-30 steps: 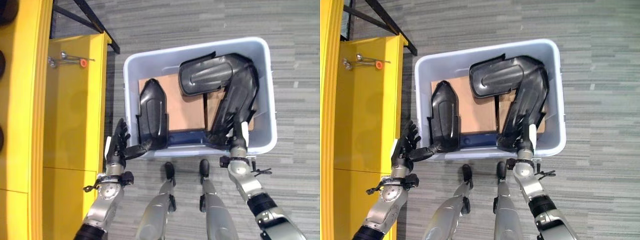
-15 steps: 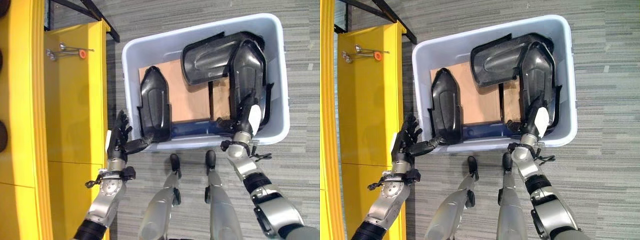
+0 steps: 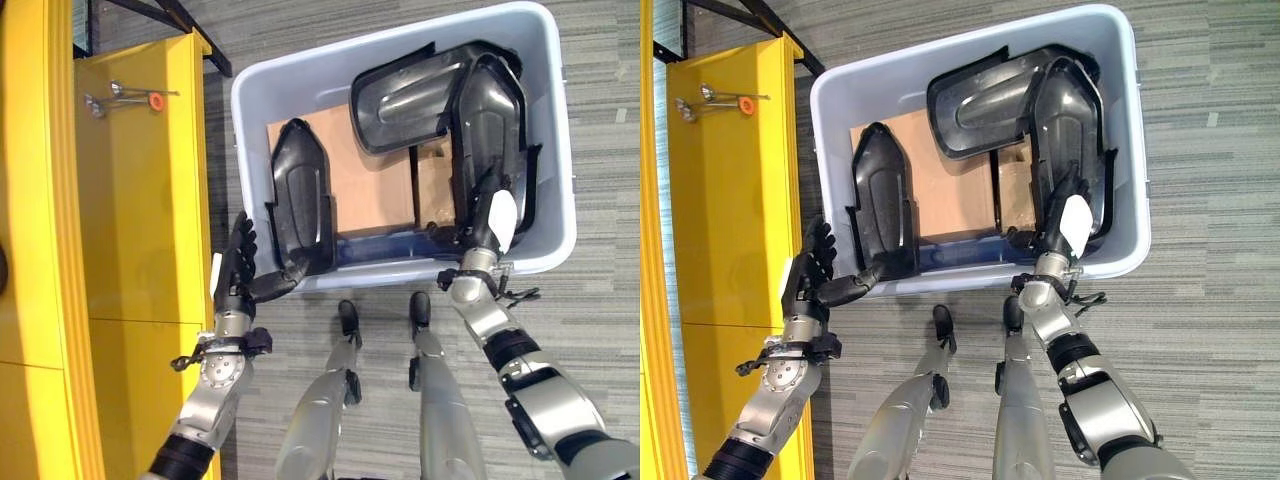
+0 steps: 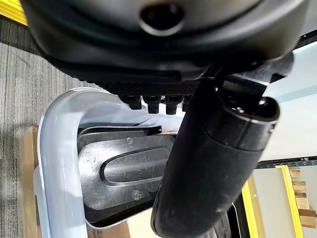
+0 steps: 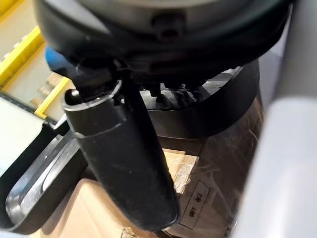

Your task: Move parts from the plastic box to the shelf.

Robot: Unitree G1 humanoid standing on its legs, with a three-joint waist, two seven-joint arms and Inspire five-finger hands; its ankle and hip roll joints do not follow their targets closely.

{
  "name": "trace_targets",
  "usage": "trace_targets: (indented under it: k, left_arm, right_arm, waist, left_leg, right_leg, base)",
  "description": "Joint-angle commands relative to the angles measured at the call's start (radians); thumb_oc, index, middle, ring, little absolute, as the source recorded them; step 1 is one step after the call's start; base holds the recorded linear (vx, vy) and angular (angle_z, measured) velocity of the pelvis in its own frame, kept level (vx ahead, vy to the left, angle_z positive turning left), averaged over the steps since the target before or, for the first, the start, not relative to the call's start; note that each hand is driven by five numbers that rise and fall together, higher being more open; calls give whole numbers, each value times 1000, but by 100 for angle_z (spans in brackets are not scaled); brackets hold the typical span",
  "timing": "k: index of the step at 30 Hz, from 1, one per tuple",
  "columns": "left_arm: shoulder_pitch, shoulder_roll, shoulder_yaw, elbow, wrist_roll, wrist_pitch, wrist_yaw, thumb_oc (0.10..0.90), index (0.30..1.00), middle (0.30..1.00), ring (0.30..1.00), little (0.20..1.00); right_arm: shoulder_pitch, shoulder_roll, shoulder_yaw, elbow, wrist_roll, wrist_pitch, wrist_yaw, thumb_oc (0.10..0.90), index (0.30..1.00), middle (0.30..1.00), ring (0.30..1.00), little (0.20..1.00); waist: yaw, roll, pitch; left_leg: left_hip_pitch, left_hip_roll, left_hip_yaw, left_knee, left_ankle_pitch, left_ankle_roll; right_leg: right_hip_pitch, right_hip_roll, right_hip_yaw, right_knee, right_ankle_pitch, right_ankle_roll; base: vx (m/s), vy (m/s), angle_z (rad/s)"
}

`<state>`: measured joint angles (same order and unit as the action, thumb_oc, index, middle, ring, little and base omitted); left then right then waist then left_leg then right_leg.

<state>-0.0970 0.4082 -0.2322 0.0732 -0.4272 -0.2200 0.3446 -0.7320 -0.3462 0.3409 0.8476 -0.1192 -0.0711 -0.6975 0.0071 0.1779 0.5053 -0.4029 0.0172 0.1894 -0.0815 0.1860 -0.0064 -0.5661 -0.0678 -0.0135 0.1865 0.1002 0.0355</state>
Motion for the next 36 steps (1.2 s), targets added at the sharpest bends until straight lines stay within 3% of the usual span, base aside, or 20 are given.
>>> trace_targets:
  k: [1, 2, 29, 36]
  left_arm:
    - [-33, 6, 14, -50, -3, -55, 11, 900, 1000, 1000, 1000, 1000]
    - [-38, 4, 13, -50, -7, -56, 6, 900, 1000, 1000, 1000, 1000]
    - [-48, -7, 20, -38, -19, -55, -4, 900, 1000, 1000, 1000, 1000]
    - [-53, -4, 29, -30, -5, -42, 2, 900, 1000, 1000, 1000, 1000]
  right_arm:
    - [92, 32, 75, 135, -40, 93, 104, 900, 1000, 1000, 1000, 1000]
    - [80, 29, 97, 164, -75, 108, 127, 400, 300, 300, 300, 300]
    - [77, 10, 82, 203, -51, 96, 133, 400, 300, 300, 300, 300]
    - [119, -20, 33, 38, -10, 70, 106, 400, 300, 300, 300, 300]
  waist:
    - [32, 2, 15]
    - [34, 3, 15]
    - [38, 4, 15]
    - [20, -21, 12]
  left_leg:
    - [72, -11, 4, 46, -111, -24]
    - [72, -12, 4, 47, -111, -25]
    - [101, -4, -5, 23, -102, -27]
    - [139, 2, -7, 6, -102, -28]
  right_leg:
    - [80, -86, 33, -93, 40, 88]
    - [80, -87, 32, -93, 39, 87]
    - [97, -79, 23, -91, 33, 85]
    - [126, -73, 18, -98, 33, 87]
  base:
    - [0, 0, 0]
    - [0, 0, 0]
    - [0, 0, 0]
    - [0, 0, 0]
